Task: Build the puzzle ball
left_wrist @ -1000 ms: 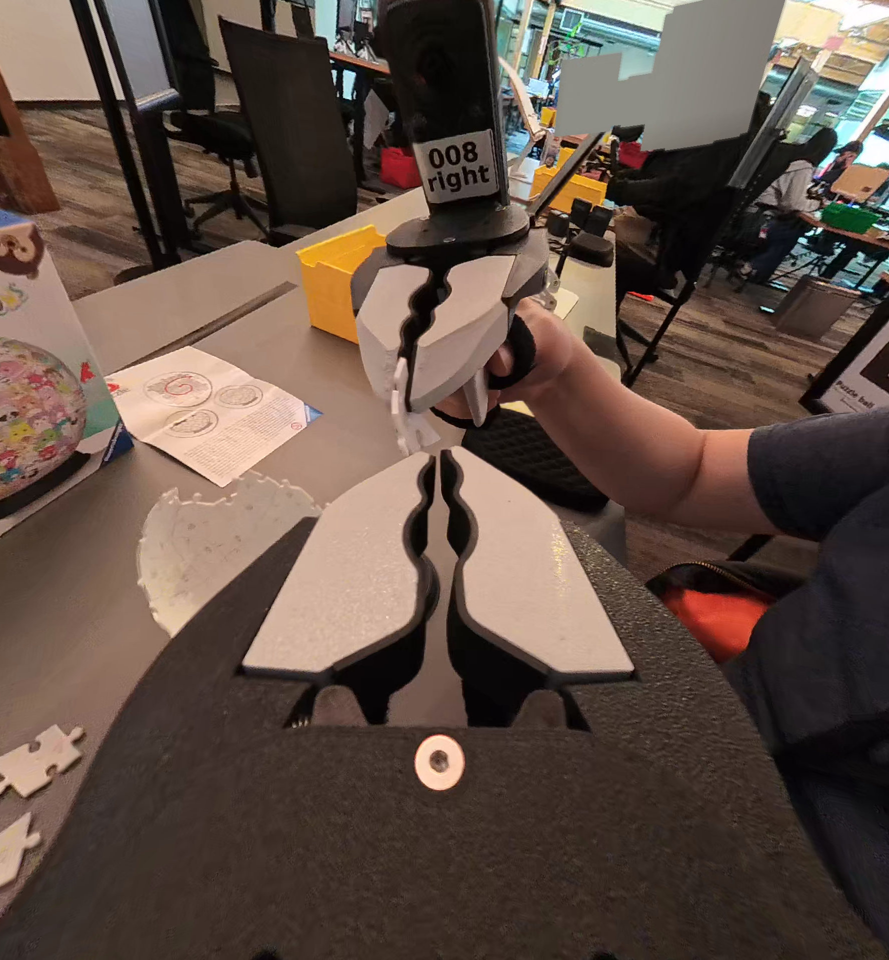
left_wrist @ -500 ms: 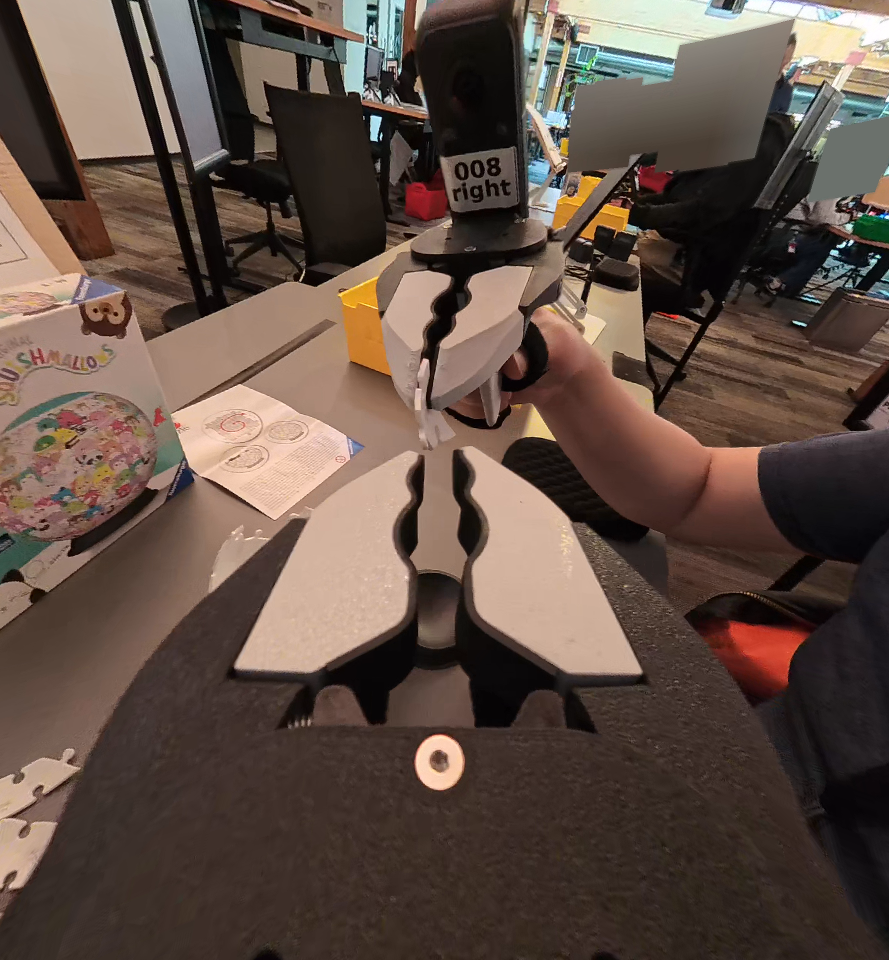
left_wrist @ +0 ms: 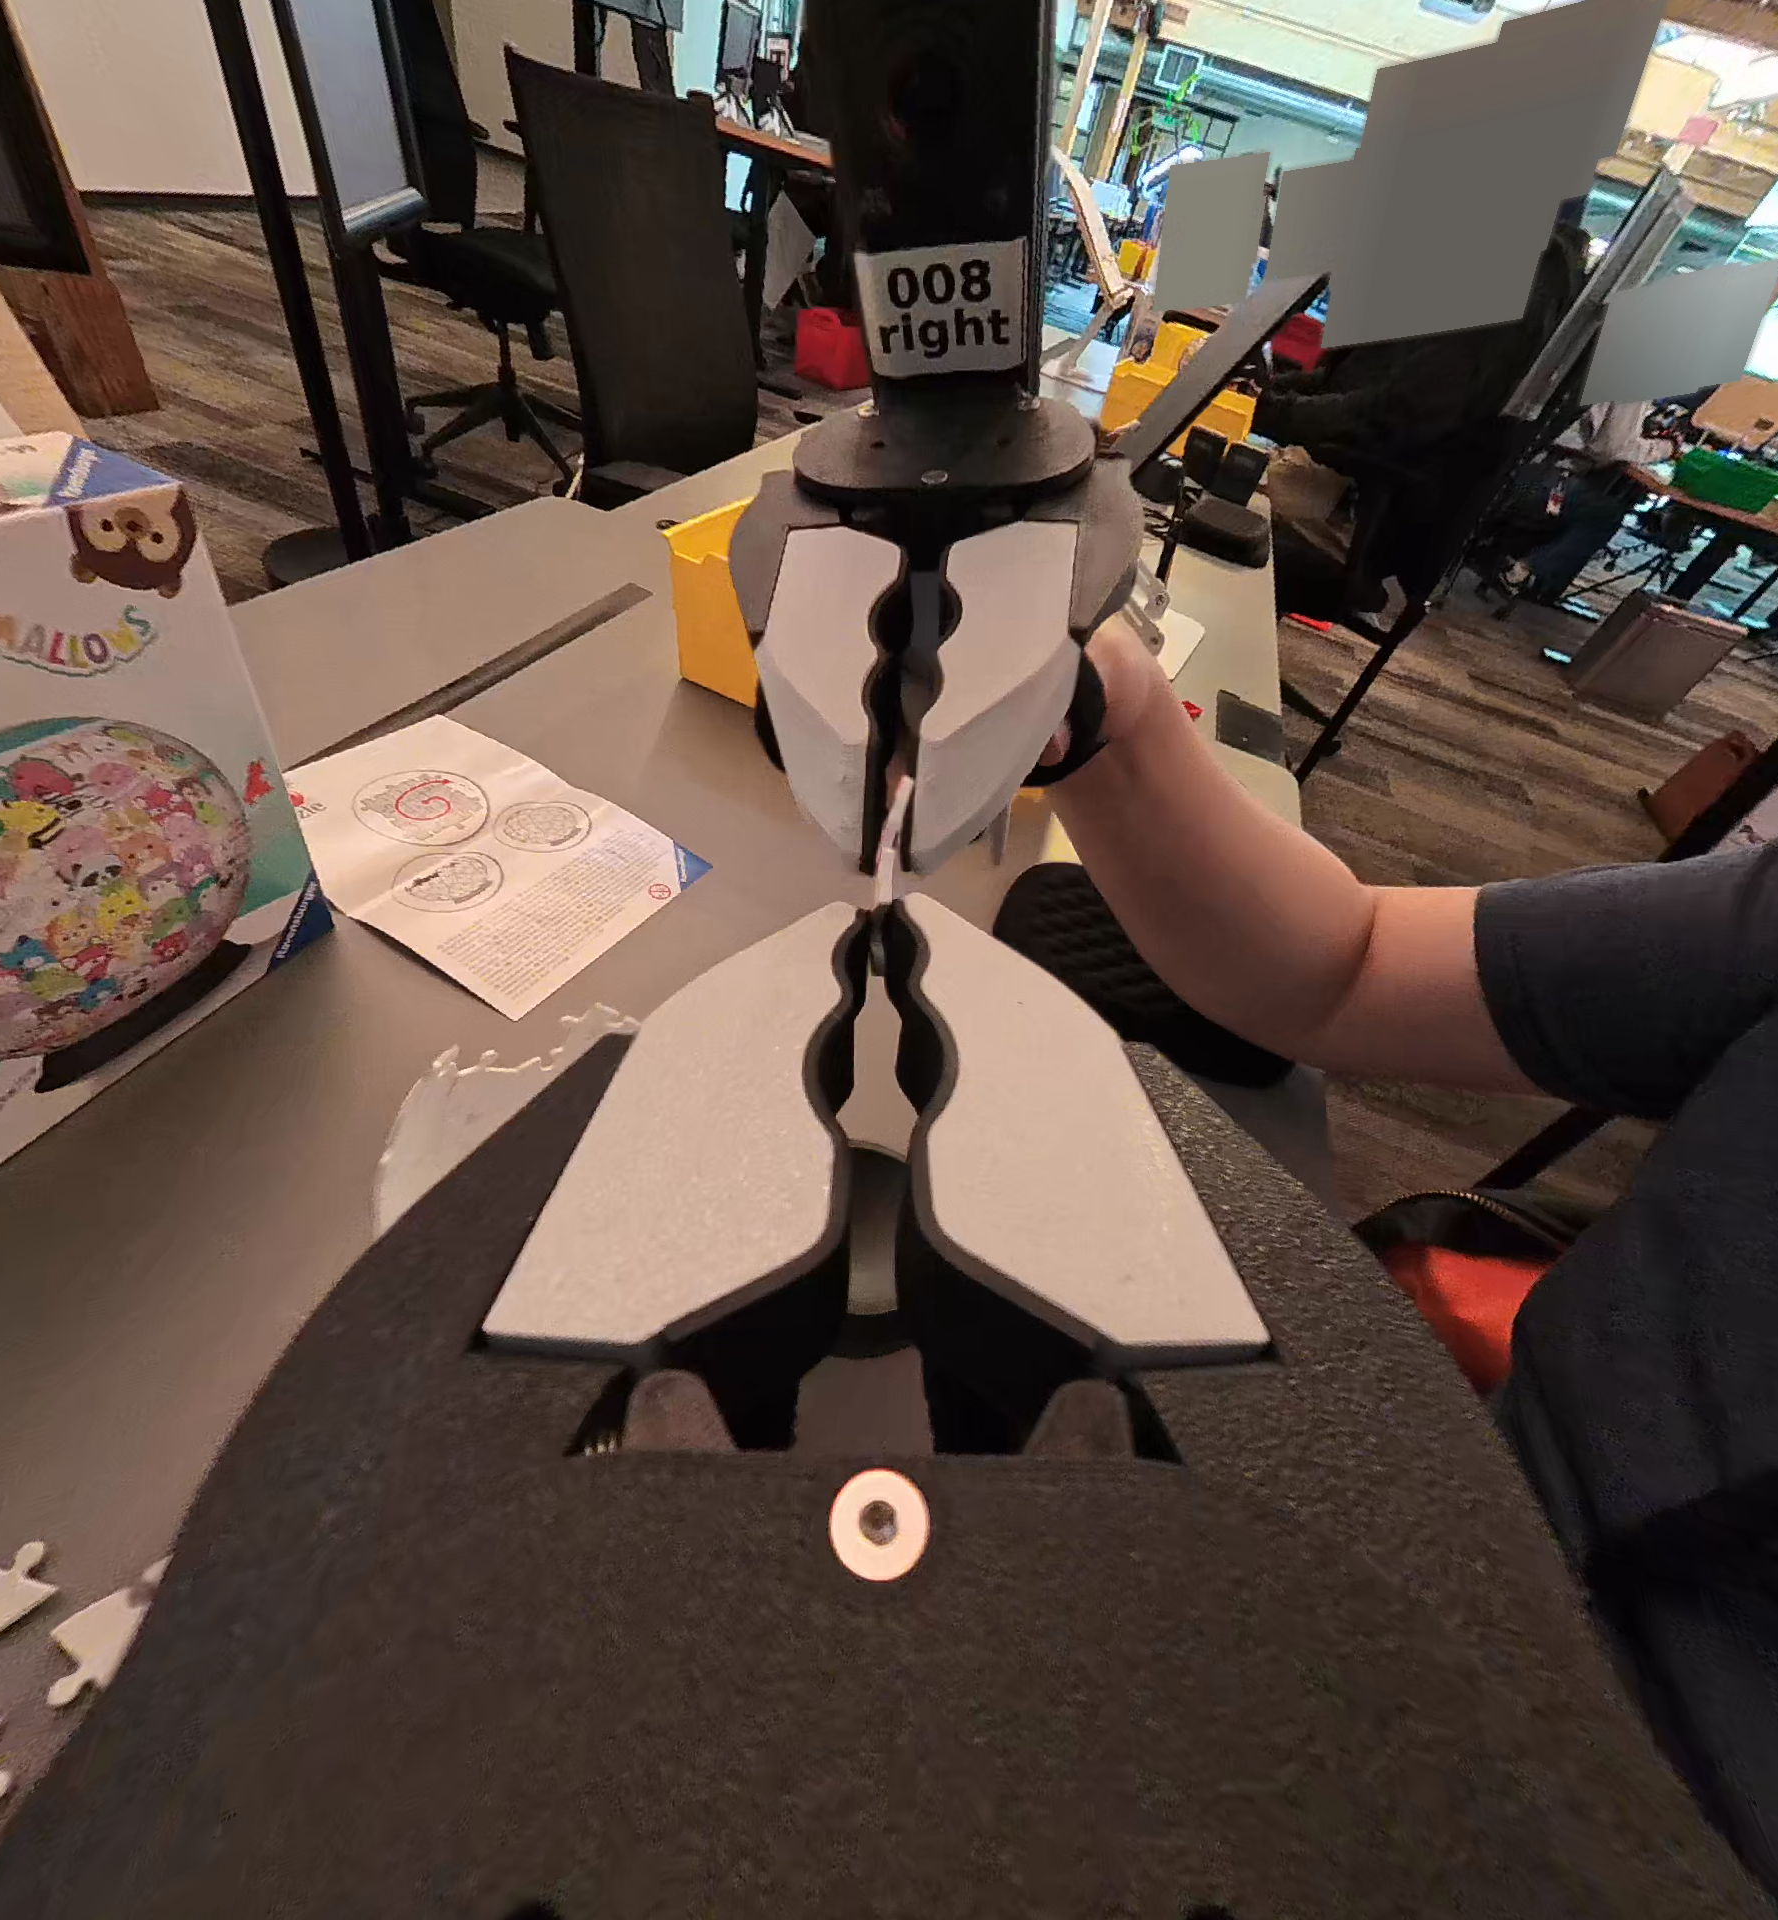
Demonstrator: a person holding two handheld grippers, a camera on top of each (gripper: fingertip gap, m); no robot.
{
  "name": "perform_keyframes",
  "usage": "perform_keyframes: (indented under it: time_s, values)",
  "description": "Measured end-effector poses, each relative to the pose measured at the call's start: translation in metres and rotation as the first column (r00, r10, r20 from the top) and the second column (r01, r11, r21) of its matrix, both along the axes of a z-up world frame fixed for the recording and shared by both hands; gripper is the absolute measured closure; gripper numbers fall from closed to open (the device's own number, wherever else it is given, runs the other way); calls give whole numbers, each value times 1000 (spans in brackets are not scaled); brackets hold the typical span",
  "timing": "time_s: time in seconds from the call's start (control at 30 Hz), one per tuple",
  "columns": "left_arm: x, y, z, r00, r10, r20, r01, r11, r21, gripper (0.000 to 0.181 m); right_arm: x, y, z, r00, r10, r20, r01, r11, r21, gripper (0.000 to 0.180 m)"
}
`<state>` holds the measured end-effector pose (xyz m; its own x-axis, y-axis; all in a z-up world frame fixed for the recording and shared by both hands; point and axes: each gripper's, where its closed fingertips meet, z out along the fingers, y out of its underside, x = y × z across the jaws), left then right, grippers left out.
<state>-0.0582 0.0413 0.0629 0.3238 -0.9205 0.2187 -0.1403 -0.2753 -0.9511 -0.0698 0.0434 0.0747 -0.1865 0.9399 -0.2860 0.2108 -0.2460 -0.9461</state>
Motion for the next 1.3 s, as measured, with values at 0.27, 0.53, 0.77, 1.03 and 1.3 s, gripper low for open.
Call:
perform_keyframes:
  time_s: [0.27, 0.53, 0.77, 1.03, 1.3]
  values:
    - [10, 1, -5, 1000, 0, -17, -1, 1000, -24, 179, 14, 3, -3, 999, -18, 43, 18, 1000, 9, 168]
    - [9, -2, -7, 1000, -2, 2, 2, 997, -72, 179, 12, -4, -19, 992, 23, 123, -24, 1000, 0, 175]
    - [11, -1, -15, 1000, -4, -16, 2, 996, -90, 178, 14, -1, -29, 986, 24, 163, -22, 1000, -10, 176]
    - [-9, 0, -15, 997, 80, 13, -79, 994, -74, 172, 20, 12, -36, 985, 6, 175, 10, 996, -86, 177]
    - [-20, 2, -31, 987, 153, 38, -149, 984, -102, 168, 18, 10, -41, 982, 37, 184, -4, 984, -177, 177]
